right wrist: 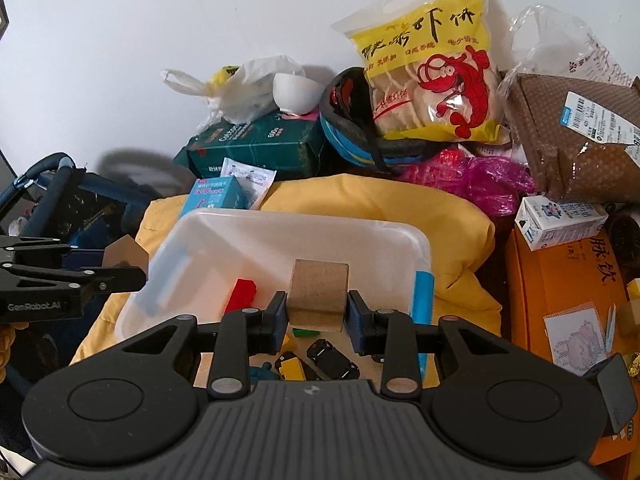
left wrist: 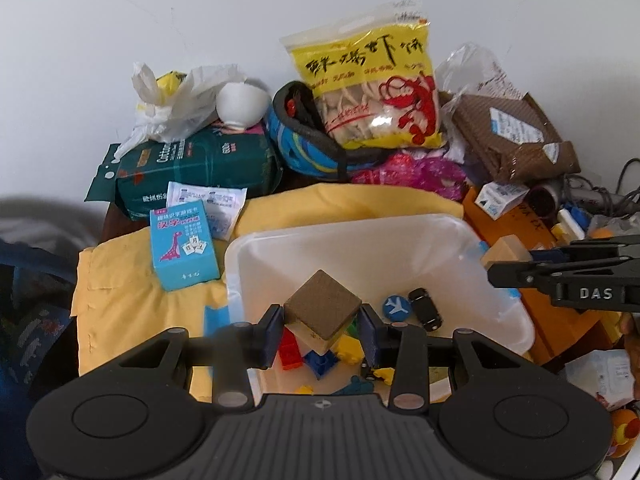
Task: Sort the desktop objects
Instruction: 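Carry both brown cubes over the white bin and open both grippers to drop them, then grasp the white-black race car with the right gripper while the left gripper grasps the black toy car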
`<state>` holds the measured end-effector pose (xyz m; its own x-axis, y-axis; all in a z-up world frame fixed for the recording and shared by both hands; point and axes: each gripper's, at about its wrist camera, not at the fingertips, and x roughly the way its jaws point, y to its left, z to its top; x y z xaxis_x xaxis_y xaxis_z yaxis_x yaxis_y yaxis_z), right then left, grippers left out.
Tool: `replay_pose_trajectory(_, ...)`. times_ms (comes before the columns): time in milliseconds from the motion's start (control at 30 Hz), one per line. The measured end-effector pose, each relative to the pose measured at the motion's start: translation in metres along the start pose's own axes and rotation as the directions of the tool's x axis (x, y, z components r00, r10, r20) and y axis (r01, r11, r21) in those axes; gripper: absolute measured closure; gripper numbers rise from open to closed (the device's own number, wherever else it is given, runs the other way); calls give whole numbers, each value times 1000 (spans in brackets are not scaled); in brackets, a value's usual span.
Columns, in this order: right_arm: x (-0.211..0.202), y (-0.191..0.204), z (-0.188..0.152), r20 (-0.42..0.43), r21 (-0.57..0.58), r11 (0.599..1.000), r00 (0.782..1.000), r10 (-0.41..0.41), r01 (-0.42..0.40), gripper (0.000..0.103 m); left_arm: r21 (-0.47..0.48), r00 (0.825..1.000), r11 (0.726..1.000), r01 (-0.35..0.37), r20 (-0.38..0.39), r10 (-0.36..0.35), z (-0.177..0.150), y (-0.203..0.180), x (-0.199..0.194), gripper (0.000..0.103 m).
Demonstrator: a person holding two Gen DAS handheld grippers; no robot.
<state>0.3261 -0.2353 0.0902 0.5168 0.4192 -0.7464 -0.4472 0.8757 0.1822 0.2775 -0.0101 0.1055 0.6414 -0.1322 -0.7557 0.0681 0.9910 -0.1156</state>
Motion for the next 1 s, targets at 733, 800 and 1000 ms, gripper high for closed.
replay_pose_trajectory(733, -17, 21, -59, 55, -64, 997, 997, 53, -50, 48, 45, 996, 996, -70, 60, 68, -43, 11, -11, 40)
replay_pose_trajectory(800, -24, 30, -87, 68, -82, 995, 996, 63, -58, 48, 47, 996, 997, -59, 75, 55, -65, 8, -22, 40)
replay_pose_trajectory(1000, 9, 40, -165, -44, -51, 998, 998, 34, -36, 55, -11, 1000, 1000, -12, 7, 12, -155, -6, -29, 40)
